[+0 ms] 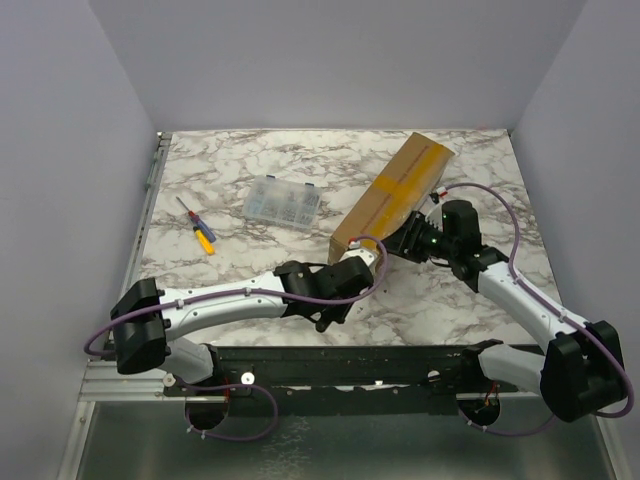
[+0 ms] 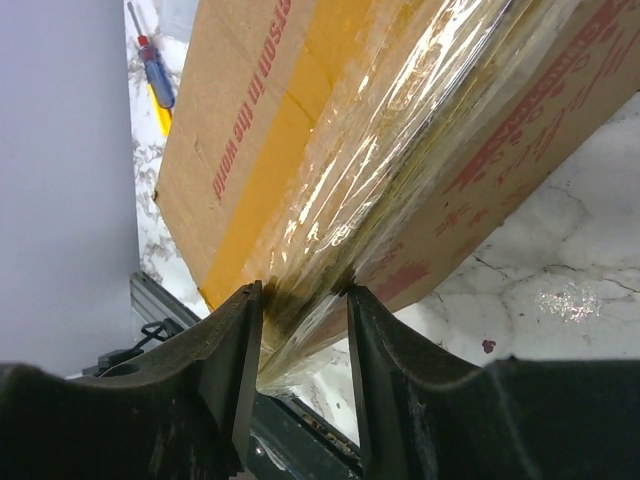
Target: Unpack the express box
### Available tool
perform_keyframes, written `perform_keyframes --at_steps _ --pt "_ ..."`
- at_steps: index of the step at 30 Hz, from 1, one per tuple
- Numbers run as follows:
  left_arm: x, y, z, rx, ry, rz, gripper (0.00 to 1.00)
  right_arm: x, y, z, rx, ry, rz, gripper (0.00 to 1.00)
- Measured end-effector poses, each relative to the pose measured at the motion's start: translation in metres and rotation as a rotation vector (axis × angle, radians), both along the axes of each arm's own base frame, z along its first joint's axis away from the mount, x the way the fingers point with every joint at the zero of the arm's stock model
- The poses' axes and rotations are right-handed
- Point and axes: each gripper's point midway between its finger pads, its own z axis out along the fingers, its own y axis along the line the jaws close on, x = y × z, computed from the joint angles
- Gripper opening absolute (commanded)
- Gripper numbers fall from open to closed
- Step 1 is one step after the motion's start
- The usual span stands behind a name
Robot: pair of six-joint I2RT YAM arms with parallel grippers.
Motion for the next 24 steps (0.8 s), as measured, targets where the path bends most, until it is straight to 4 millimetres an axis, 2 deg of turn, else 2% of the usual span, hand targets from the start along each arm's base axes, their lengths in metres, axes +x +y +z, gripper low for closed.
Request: perform_keyframes --at_steps 6,13,21,24 --pt "0.001 -0.004 -0.010 0.028 0.011 -0.001 0.00 -0.002 -0.001 0.002 0.003 0.004 -0.019 0.43" --pt "0.002 -0.016 -0.003 0.032 -0.028 -0.026 0.00 -0.005 -0.005 0.001 0.013 0.021 -0.071 0.43" --pt "0.002 -0.014 -0.005 0.093 -0.066 -0.069 0.00 -0.005 -0.003 0.001 0.027 0.044 -0.099 0.43" --pt "-0.011 -0.028 -0.002 0.060 -0.066 -0.150 0.00 -0.007 0.001 0.003 0.037 0.047 -0.091 0.43"
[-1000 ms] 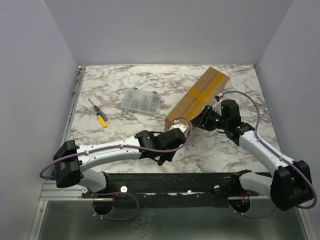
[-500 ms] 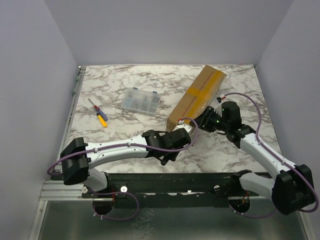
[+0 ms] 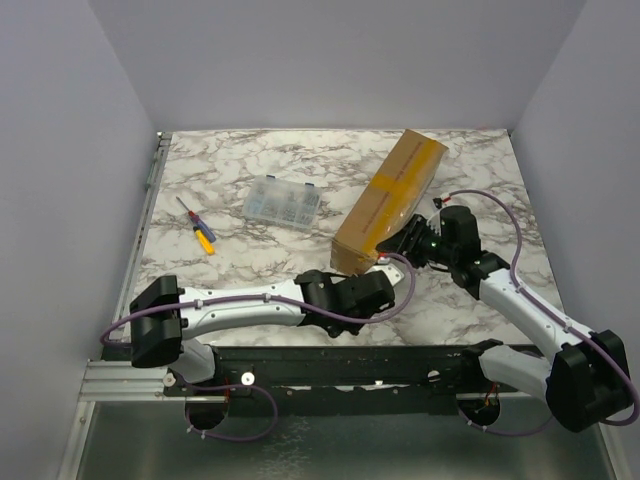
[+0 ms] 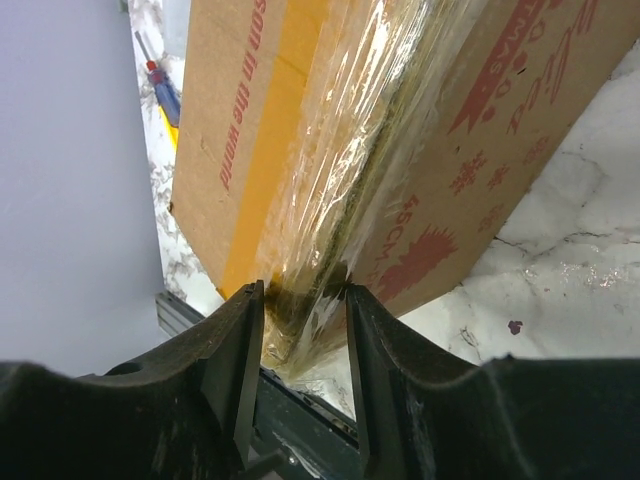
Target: Unpack the express box
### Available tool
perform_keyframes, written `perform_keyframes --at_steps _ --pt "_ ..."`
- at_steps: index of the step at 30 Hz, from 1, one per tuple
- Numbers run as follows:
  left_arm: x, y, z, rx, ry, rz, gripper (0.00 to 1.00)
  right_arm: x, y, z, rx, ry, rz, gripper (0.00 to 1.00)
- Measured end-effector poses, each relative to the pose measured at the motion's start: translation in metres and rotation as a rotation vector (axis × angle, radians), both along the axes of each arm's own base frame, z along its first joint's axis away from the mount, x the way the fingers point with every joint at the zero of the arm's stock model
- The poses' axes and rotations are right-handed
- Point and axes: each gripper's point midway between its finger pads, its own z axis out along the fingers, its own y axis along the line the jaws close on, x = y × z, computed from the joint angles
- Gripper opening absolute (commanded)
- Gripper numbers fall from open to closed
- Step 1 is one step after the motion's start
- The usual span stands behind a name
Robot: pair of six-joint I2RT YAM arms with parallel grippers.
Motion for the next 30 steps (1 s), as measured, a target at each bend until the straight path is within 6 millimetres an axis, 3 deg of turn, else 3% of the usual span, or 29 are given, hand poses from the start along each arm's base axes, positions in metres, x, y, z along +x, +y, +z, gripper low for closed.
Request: perform_keyframes --at_steps 4,10,15,19,23,30 --pt "-0.013 -0.010 0.005 -0.026 -0.001 -0.073 0.00 0.000 0.001 0.000 0.005 0.005 -0.002 0.46" --pt "-0.006 -0.003 0.024 -0.075 -0.025 -0.049 0.00 0.005 -0.011 0.003 -0.088 -0.002 -0.031 0.62" --pt "0.006 0.021 0.049 -0.155 -0.050 0.025 0.00 0.025 -0.033 0.033 -0.218 -0.106 -0.078 0.78" --pt "0.020 0.042 0.047 -0.186 -0.044 0.145 0.00 0.042 -0.054 0.061 -0.301 -0.186 -0.114 0.85" --pt "0.027 0.056 0.027 -0.195 -0.015 0.237 0.00 0.072 -0.071 0.085 -0.348 -0.232 -0.146 0.85" --pt "0.020 0.058 0.013 -0.248 0.015 0.244 0.00 0.188 -0.116 0.128 -0.395 -0.302 -0.239 0.86"
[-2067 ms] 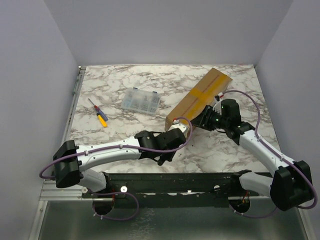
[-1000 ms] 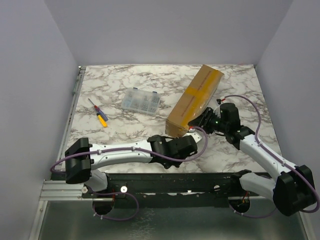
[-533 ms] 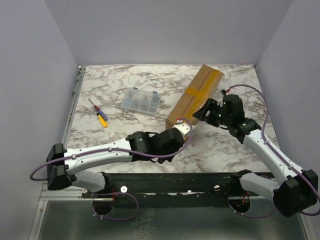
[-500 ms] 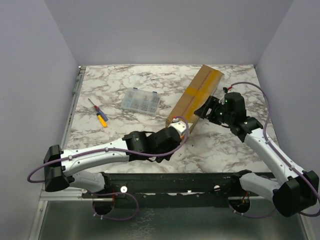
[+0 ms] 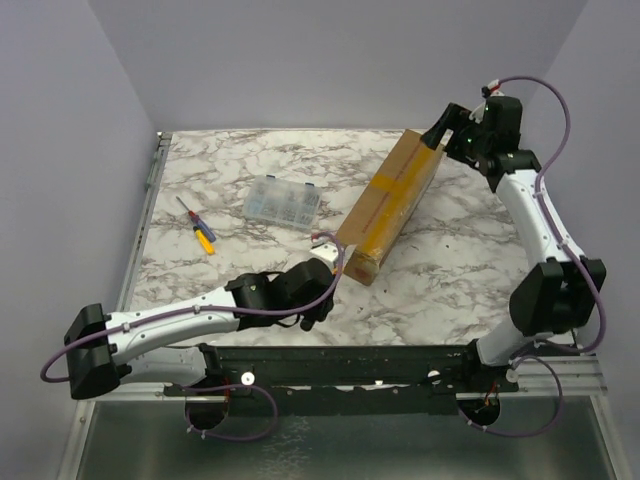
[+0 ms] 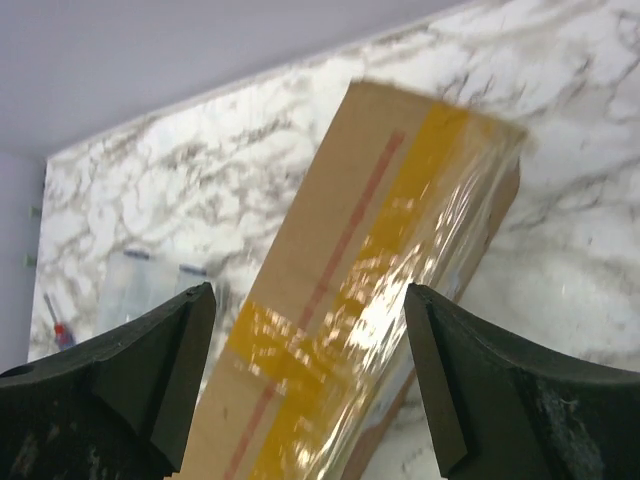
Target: Unpack the express box
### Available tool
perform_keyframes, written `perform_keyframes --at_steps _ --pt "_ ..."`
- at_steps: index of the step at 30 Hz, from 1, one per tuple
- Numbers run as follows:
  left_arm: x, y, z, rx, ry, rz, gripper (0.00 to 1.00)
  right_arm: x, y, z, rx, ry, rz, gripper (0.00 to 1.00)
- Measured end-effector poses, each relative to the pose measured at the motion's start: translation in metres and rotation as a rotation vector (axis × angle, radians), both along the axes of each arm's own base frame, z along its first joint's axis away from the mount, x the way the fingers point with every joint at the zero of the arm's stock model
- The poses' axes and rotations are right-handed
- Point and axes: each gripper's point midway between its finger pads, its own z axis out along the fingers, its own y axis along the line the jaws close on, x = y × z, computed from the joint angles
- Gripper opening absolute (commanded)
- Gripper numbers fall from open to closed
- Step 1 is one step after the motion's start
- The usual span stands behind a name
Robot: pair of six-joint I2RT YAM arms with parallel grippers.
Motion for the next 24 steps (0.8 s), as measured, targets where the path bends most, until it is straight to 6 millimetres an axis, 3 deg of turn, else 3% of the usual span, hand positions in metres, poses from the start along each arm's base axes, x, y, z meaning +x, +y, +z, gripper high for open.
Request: perform_keyframes --at_steps 6,7,9,12,17,20,24 --pt "0.005 0.003 0.028 -0.250 -0.100 0.064 0.00 0.092 -0.058 0.003 0.061 -0.045 -0.036 0.84" --pt "0.009 0.000 0.035 -0.309 -0.125 0.080 0.00 0.114 -0.060 0.002 0.088 -0.059 -0.001 0.83" --pt "0.017 -0.008 0.043 -0.374 -0.157 0.102 0.00 0.133 -0.074 -0.005 0.112 -0.062 0.015 0.83" --pt "0.035 -0.025 0.047 -0.406 -0.183 0.135 0.00 0.165 -0.077 -0.019 0.152 -0.066 0.077 0.83" --pt "0.076 -0.039 0.030 -0.393 -0.195 0.218 0.00 0.170 -0.062 -0.056 0.215 0.009 0.166 0.80" --pt "0.094 -0.039 0.020 -0.390 -0.201 0.261 0.00 0.168 -0.053 -0.063 0.243 0.021 0.216 0.74" --pt "0.107 -0.048 0.025 -0.444 -0.222 0.282 0.00 0.162 -0.042 -0.068 0.281 0.029 0.273 0.68"
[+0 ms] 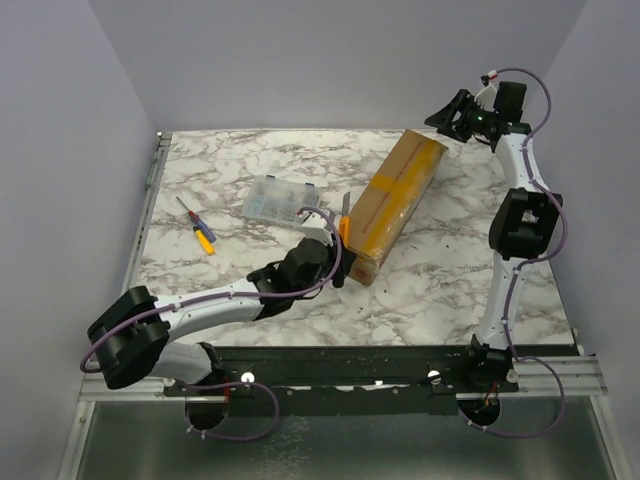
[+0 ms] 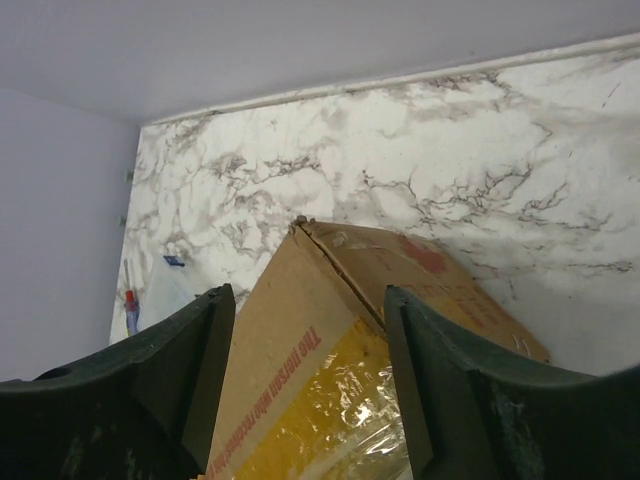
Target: Unpack the express box
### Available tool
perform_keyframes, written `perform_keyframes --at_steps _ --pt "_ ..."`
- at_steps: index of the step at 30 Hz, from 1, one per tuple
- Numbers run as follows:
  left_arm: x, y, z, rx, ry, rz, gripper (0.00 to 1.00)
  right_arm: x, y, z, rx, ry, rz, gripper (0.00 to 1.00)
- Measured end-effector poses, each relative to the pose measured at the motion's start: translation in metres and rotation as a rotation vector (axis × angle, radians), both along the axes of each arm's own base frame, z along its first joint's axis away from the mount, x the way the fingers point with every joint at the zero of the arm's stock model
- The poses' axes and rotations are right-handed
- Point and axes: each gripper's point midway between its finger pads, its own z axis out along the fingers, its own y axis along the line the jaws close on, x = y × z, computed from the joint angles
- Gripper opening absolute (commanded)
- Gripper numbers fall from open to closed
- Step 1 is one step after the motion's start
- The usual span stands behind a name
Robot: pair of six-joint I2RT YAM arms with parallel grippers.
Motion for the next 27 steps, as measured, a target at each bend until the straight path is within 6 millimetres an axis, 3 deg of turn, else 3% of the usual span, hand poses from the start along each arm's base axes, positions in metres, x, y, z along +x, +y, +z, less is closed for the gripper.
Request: perform_keyframes --at_steps 4,7,11,14,17,20,22,24,27 --pt "0.009 -0.006 -0.005 -0.019 -0.001 0.015 0.00 -0.011 0.006 -0.033 0.029 0.053 0.031 0.67" --pt "0.013 -0.011 -0.007 -0.023 0.003 0.018 0.00 -0.014 0.001 -0.038 0.013 0.016 0.017 0.63" --pt "0.023 -0.018 -0.008 -0.016 0.007 0.027 0.00 -0.020 -0.029 -0.041 -0.063 -0.011 -0.088 0.62" --pt "0.032 -0.019 -0.008 -0.007 0.010 0.035 0.00 -0.038 -0.059 -0.042 -0.151 -0.009 -0.220 0.62" --pt "0.048 -0.017 -0.008 0.010 0.011 0.056 0.00 -0.071 -0.099 -0.043 -0.247 0.026 -0.398 0.63" --pt "0.085 -0.006 -0.008 0.058 0.004 0.131 0.00 -0.114 -0.131 -0.043 -0.312 0.061 -0.557 0.65" --pt "0.118 0.010 -0.009 0.102 -0.010 0.219 0.00 -0.149 -0.132 -0.045 -0.321 0.086 -0.618 0.66" --pt "0.159 0.028 -0.008 0.166 -0.033 0.313 0.00 -0.186 -0.123 -0.050 -0.306 0.107 -0.644 0.67" --pt "0.208 0.038 -0.006 0.231 -0.060 0.386 0.00 -0.233 -0.106 -0.050 -0.258 0.097 -0.665 0.70"
